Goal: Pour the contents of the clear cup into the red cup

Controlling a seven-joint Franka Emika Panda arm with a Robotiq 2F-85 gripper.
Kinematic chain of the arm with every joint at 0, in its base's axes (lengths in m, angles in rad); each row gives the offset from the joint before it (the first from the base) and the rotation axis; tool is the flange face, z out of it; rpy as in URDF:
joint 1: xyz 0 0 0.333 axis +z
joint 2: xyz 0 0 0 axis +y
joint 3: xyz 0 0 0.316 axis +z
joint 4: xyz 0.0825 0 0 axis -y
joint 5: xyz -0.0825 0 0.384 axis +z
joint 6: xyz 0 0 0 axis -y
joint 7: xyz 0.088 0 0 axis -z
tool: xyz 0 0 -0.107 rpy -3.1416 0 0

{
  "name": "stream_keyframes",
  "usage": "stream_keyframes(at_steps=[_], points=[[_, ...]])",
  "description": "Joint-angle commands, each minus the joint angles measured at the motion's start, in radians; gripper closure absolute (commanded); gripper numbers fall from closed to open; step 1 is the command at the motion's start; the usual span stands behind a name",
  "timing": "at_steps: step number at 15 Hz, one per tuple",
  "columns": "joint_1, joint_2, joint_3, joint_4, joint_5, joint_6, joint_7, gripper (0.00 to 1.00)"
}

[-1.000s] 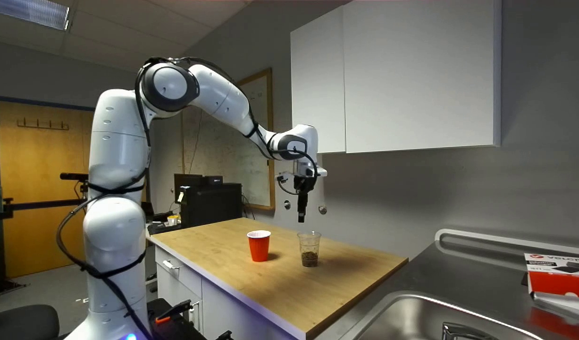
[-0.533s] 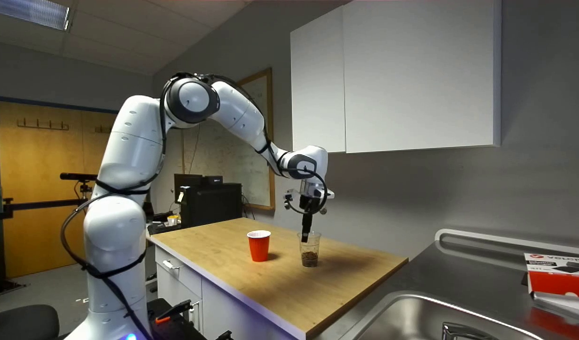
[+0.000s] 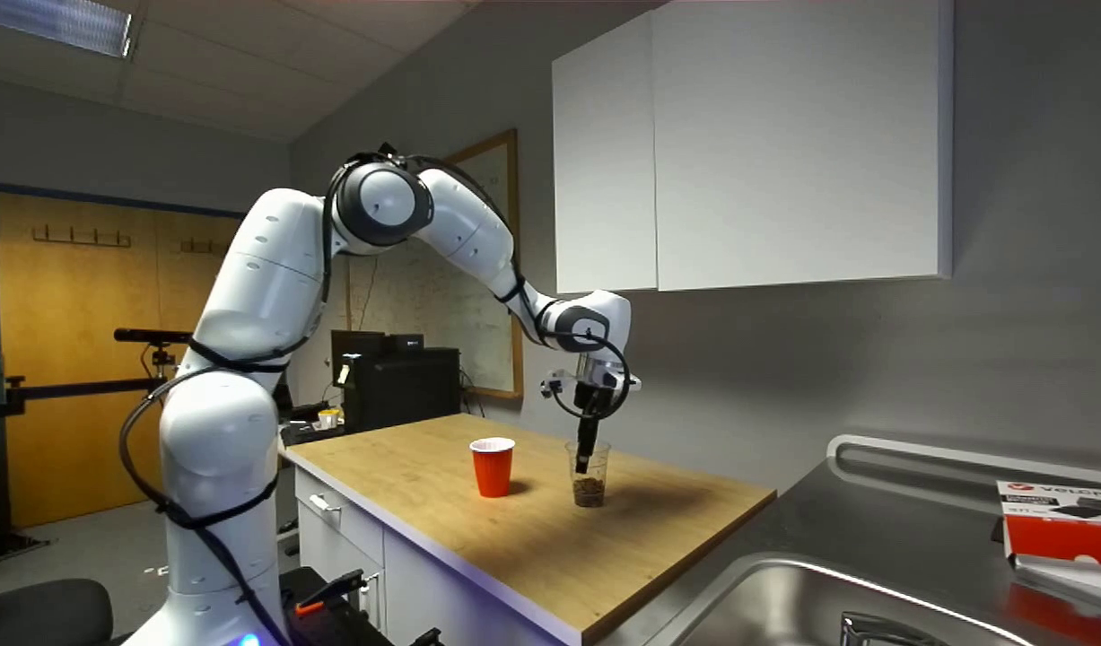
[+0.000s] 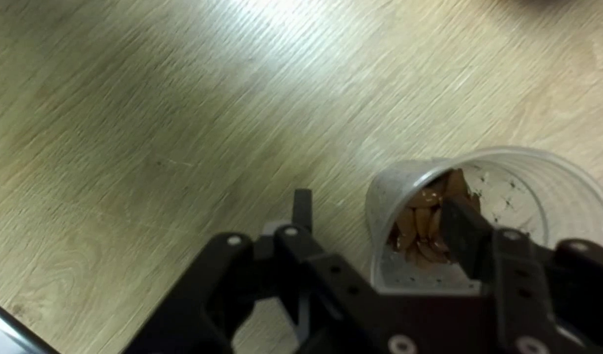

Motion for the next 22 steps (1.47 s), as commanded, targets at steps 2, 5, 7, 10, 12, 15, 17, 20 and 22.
stream_keyframes(at_steps=[2,5,7,10,12,15,17,20,22], points=[[0.018,0.022,-0.023,0.051,0.022,-0.042,-0.021,0.69],[0.025,0.016,-0.022,0.057,0.019,-0.052,-0.015,0.91],[0.031,0.008,-0.019,0.061,0.022,-0.061,-0.015,0.97],[0.047,-0.008,-0.015,0.074,0.024,-0.08,-0.007,0.96],[0.061,-0.023,-0.015,0.075,0.016,-0.097,0.005,0.95],[0.09,-0.078,-0.017,0.045,-0.009,-0.135,0.041,0.96],[0.11,-0.132,-0.017,0.01,-0.032,-0.172,0.078,0.96],[0.141,-0.24,-0.011,-0.071,-0.094,-0.235,0.165,0.96],[0.163,-0.328,0.002,-0.141,-0.171,-0.269,0.247,0.95]])
